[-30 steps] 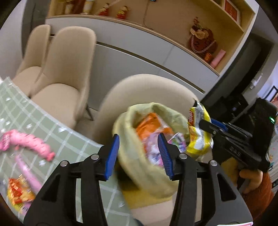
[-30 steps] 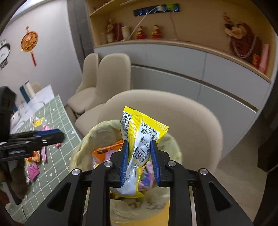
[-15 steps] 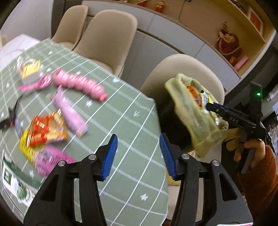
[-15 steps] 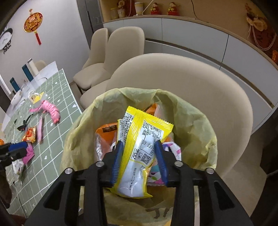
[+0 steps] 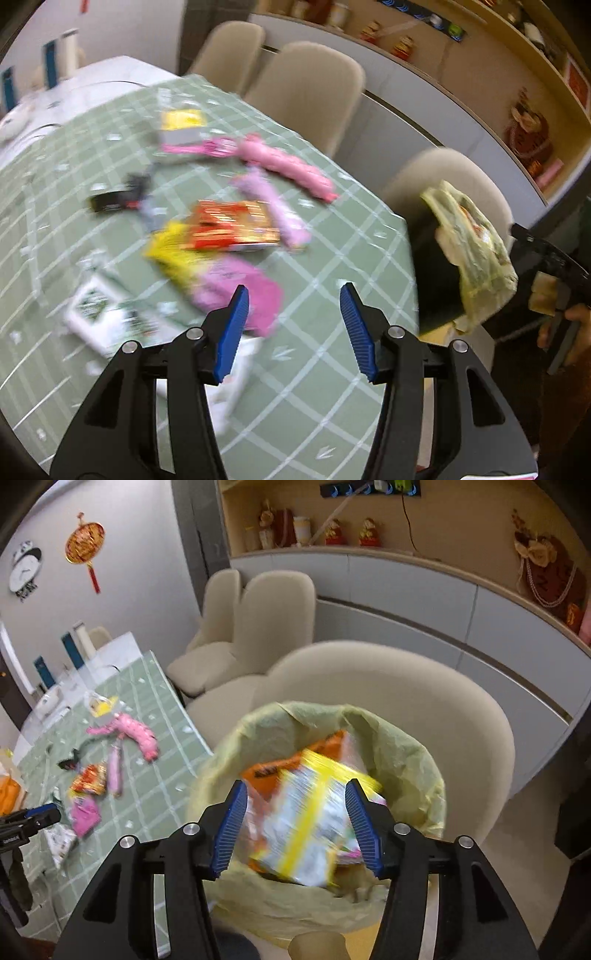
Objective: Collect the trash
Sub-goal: 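Move both tools back over the table toward the milk carton, then grasp the white milk carton with the right tool while the left grasps the black clip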
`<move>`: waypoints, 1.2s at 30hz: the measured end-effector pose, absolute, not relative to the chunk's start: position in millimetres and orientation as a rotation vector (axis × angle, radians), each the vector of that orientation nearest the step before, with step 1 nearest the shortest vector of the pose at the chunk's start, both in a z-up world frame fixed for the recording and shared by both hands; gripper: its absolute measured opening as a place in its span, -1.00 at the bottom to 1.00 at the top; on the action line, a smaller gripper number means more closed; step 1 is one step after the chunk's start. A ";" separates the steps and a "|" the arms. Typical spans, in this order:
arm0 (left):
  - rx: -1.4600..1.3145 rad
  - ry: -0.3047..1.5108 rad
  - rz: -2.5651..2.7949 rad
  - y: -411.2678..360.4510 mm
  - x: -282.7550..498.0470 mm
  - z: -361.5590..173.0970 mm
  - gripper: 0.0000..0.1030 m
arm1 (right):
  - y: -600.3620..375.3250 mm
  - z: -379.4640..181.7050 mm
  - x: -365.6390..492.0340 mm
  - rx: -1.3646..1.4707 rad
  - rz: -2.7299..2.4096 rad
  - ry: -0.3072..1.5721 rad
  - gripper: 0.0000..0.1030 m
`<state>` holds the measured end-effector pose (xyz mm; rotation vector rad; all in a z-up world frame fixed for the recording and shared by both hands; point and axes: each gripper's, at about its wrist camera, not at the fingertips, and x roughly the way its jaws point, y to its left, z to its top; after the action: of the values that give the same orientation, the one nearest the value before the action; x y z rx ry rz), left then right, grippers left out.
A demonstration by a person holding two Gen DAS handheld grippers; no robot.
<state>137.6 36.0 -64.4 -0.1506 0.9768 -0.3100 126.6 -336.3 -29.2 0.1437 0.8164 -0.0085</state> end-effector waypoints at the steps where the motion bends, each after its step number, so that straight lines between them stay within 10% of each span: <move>1: -0.153 0.966 -0.282 45.4 133.8 -62.8 -0.05 | -327.2 -26.0 125.6 0.145 0.021 0.801 0.02; 36: -0.428 0.944 0.153 238.1 85.3 -86.9 0.05 | 50.4 -112.3 158.5 -0.269 0.947 0.948 0.03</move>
<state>85.3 238.1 -86.9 -0.4278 0.9443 0.1529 158.5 50.4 -112.3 -0.2691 0.9481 0.9474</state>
